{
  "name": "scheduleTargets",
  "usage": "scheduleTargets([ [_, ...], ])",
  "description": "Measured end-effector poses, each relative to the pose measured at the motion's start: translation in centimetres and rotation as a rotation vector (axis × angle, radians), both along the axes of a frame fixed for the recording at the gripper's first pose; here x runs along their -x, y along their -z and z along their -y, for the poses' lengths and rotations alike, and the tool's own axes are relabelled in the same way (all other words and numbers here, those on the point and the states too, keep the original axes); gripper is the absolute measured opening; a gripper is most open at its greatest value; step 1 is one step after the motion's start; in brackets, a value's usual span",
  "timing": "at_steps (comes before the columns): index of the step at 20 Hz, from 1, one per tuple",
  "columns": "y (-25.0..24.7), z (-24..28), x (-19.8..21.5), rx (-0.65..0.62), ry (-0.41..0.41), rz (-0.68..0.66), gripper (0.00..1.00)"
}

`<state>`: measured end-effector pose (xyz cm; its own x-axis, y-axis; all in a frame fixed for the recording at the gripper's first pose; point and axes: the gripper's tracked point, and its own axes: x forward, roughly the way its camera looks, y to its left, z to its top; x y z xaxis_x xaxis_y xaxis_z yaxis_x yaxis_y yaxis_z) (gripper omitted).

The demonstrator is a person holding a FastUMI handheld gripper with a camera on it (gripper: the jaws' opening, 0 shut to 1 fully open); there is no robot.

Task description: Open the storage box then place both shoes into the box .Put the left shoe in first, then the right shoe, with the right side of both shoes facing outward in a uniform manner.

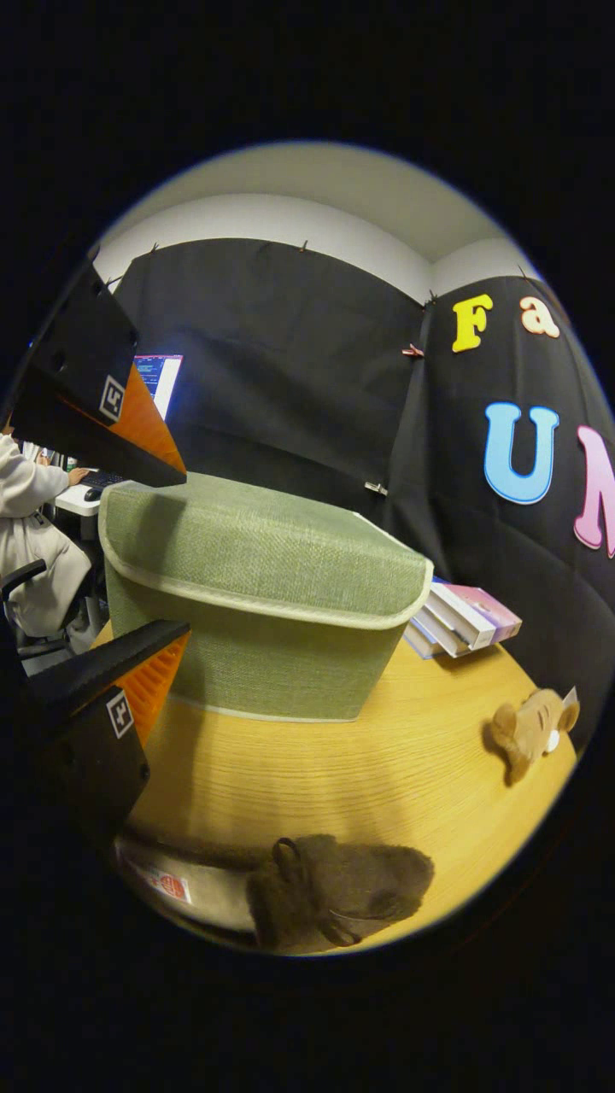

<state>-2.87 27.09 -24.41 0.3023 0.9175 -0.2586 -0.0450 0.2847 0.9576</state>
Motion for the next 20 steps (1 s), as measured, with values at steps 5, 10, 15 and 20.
scheduleTargets([
  [5,-0.2,-0.9,0.0,-0.133,0.017,-0.169,0.96],
  [10,-1.5,-1.1,0.2,-0.201,0.007,-0.228,0.78],
  [15,-3.3,0.1,-0.1,-0.278,0.038,-0.3,0.74],
  [20,-5.2,0.0,0.3,-0.311,0.024,-0.315,0.54],
])
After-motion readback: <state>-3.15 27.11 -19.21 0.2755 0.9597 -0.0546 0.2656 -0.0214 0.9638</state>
